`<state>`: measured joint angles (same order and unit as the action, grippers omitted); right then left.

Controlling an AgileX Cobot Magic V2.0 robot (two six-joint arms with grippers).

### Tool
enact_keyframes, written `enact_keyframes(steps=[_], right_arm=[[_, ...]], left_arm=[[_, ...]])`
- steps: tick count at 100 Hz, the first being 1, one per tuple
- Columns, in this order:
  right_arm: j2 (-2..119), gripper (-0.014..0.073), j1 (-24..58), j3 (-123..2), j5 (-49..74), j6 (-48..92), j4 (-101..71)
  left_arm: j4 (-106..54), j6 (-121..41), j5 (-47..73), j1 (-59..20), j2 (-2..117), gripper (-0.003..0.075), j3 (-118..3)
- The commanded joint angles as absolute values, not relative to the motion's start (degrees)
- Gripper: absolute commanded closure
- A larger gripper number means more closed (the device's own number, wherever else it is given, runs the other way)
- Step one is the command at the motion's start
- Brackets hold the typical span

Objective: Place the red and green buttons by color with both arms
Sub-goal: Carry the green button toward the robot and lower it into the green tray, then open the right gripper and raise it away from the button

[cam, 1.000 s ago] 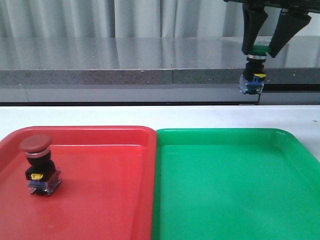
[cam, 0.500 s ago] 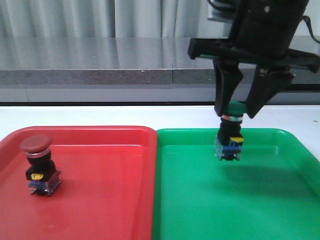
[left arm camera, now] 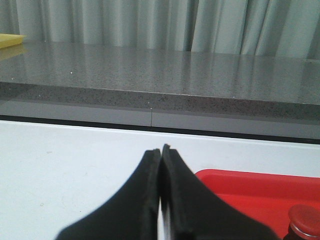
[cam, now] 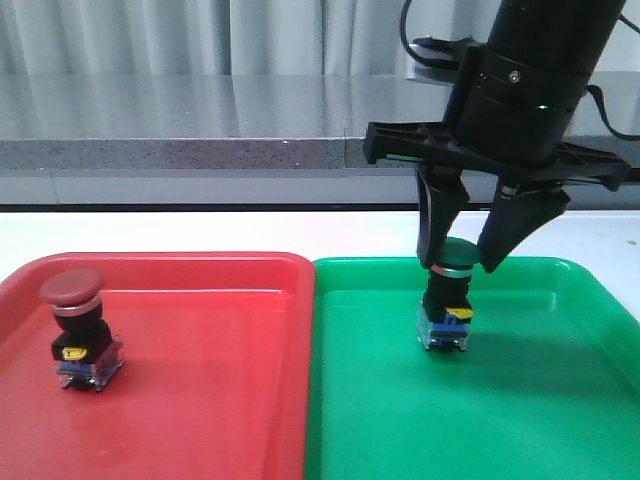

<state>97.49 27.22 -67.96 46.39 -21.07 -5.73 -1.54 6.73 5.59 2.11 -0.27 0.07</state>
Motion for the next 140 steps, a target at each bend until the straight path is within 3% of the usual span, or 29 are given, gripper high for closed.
enact_keyframes(steps=[1, 12, 22, 54, 95, 105, 117, 131, 140], right_arm=[[96.0, 0.0195, 27.2, -69.1, 45.0, -21.1, -6.2], [96.8, 0.0078, 27.2, -69.1, 45.8, -21.0, -6.2], [97.2, 0.0027, 27.2, -69.1, 45.8, -21.0, -6.2], [94.7, 0.0027, 27.2, -69.2, 47.7, -20.0, -6.2], [82.4, 0.0034, 26.2, -69.2, 49.2, -17.8, -2.1], [80.4, 0.0136, 23.6, -69.2, 50.8, -17.3, -2.0], [78.4, 0.0407, 19.4, -69.2, 52.6, -16.5, -2.0], [76.0, 0.0653, 14.6, -69.2, 53.7, -16.3, -1.8], [74.5, 0.0655, 12.2, -69.1, 54.6, -16.2, -1.1]], left_arm=[[-1.8, 6.8, 1.5, 2.3, -2.1, 0.0741, 0.8], [-1.8, 6.8, 1.5, 2.3, -2.1, 0.0741, 0.8], [-1.8, 6.8, 1.5, 2.3, -2.1, 0.0741, 0.8], [-1.8, 6.8, 1.5, 2.3, -2.1, 0.0741, 0.8], [-1.8, 6.8, 1.5, 2.3, -2.1, 0.0741, 0.8], [-1.8, 6.8, 1.5, 2.3, -2.1, 0.0741, 0.8], [-1.8, 6.8, 1.5, 2.3, -2.1, 0.0741, 0.8], [-1.8, 6.8, 1.5, 2.3, -2.1, 0.0741, 0.8], [-1.8, 6.8, 1.5, 2.3, -2.1, 0.0741, 0.8]])
